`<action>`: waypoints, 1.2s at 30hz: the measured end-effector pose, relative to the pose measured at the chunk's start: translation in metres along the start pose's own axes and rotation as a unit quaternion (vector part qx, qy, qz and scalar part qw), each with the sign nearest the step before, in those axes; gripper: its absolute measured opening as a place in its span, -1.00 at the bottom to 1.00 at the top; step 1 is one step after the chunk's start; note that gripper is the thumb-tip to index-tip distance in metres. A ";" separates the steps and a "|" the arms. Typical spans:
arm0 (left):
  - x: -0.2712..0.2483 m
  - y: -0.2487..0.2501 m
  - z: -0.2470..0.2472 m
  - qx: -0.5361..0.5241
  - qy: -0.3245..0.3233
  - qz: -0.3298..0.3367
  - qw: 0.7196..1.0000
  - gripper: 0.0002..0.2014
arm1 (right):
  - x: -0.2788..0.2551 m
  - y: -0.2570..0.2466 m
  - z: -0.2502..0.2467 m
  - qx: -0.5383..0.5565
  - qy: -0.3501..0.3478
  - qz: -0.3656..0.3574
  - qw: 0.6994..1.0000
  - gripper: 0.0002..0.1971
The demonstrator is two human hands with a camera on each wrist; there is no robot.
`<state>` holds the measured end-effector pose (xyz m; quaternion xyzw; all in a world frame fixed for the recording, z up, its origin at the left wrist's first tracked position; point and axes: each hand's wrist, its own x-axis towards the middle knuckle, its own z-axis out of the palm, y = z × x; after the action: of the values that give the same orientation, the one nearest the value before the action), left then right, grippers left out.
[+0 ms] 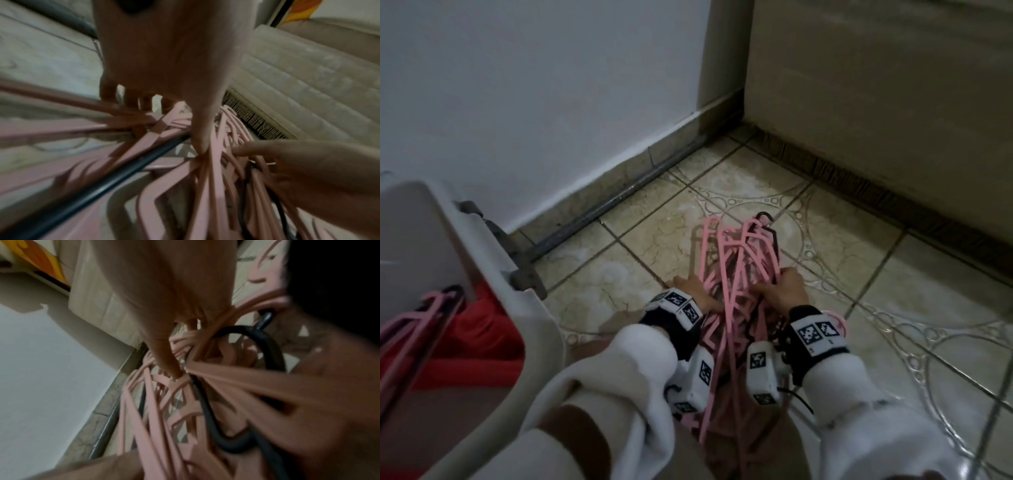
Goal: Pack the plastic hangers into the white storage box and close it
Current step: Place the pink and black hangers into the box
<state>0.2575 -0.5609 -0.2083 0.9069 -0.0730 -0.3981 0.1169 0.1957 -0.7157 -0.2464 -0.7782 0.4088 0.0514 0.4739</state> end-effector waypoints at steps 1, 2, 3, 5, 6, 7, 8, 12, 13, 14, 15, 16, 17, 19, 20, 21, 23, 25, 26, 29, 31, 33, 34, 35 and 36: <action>0.003 0.000 0.002 -0.040 -0.013 0.017 0.999 -0.08 | -0.002 0.000 -0.003 0.030 0.007 -0.003 1.000 -0.46; 0.004 0.001 0.004 -0.083 -0.026 0.032 0.996 -0.08 | -0.002 0.000 -0.005 0.059 0.004 0.007 0.998 -0.45; 0.003 0.001 0.006 -0.115 -0.038 0.046 0.992 -0.10 | -0.002 0.002 -0.007 0.088 0.005 0.009 0.996 -0.42; 0.009 0.003 0.015 -0.151 -0.058 0.066 0.985 -0.16 | -0.005 0.005 -0.011 0.129 -0.006 0.003 0.992 -0.42; 0.012 0.003 0.020 -0.164 -0.058 0.077 0.982 -0.20 | -0.006 0.007 -0.013 0.141 -0.011 -0.003 0.990 -0.46; 0.007 0.005 0.020 -0.177 -0.056 0.086 0.979 -0.21 | -0.008 0.009 -0.015 0.150 -0.014 -0.014 0.988 -0.52; 0.003 0.007 0.020 -0.191 -0.052 0.098 0.975 -0.24 | -0.012 0.009 -0.018 0.149 -0.020 -0.027 0.988 -0.61; -0.023 0.025 0.012 -0.255 -0.054 0.180 0.949 -0.64 | -0.026 -0.005 -0.046 0.076 0.059 -0.082 0.992 -0.77; -0.030 0.033 0.009 -0.270 -0.042 0.199 0.941 -0.68 | -0.028 -0.011 -0.056 0.066 0.090 -0.100 0.989 -0.74; -0.037 0.041 0.004 -0.282 -0.025 0.213 0.935 -0.70 | -0.031 -0.017 -0.067 0.053 0.112 -0.111 0.986 -0.72; -0.044 0.048 -0.001 -0.289 -0.015 0.226 0.930 -0.73 | -0.033 -0.025 -0.076 0.038 0.133 -0.130 0.982 -0.70; -0.051 0.055 -0.006 -0.299 -0.023 0.231 0.926 -0.80 | -0.038 -0.034 -0.086 0.023 0.143 -0.146 0.979 -0.68; -0.060 0.061 -0.013 -0.310 -0.031 0.237 0.920 -0.87 | -0.041 -0.041 -0.097 0.008 0.151 -0.160 0.975 -0.67; -0.079 0.071 -0.029 -0.318 -0.020 0.254 0.913 -0.93 | -0.053 -0.057 -0.117 0.020 0.155 -0.189 0.969 -0.64; -0.086 0.074 -0.036 -0.325 -0.012 0.267 0.907 -0.90 | -0.062 -0.066 -0.128 0.034 0.157 -0.212 0.964 -0.62; -0.096 0.078 -0.044 -0.329 0.001 0.280 0.902 -0.87 | -0.072 -0.075 -0.137 0.046 0.165 -0.240 0.956 -0.61; -0.117 0.084 -0.058 -0.330 0.029 0.302 0.894 -0.84 | -0.093 -0.093 -0.154 0.050 0.180 -0.287 0.939 -0.61; -0.136 0.090 -0.072 -0.329 0.070 0.323 0.885 -0.81 | -0.111 -0.112 -0.169 0.033 0.199 -0.319 0.926 -0.66; -0.147 0.092 -0.080 -0.333 0.088 0.331 0.879 -0.79 | -0.121 -0.122 -0.177 0.023 0.211 -0.333 0.919 -0.68; -0.181 0.095 -0.107 -0.348 0.142 0.361 0.854 -0.65 | -0.151 -0.155 -0.198 0.007 0.252 -0.386 0.887 -0.73; -0.205 0.096 -0.125 -0.354 0.177 0.378 0.837 -0.58 | -0.174 -0.180 -0.209 -0.003 0.285 -0.416 0.863 -0.75; -0.227 0.096 -0.142 -0.362 0.206 0.394 0.819 -0.62 | -0.195 -0.205 -0.216 0.001 0.305 -0.437 0.846 -0.73; -0.240 0.094 -0.151 -0.367 0.219 0.406 0.808 -0.62 | -0.208 -0.218 -0.217 0.012 0.307 -0.446 0.841 -0.72; -0.252 0.092 -0.159 -0.369 0.234 0.417 0.797 -0.61 | -0.220 -0.230 -0.217 0.022 0.309 -0.453 0.836 -0.72; -0.263 0.088 -0.168 -0.368 0.246 0.423 0.790 -0.59 | -0.232 -0.242 -0.217 0.027 0.310 -0.464 0.829 -0.71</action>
<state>0.2014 -0.5609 0.1105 0.7410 -0.2657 -0.0689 0.6129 0.1415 -0.6960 0.1492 -0.8380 0.1266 -0.4300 0.3111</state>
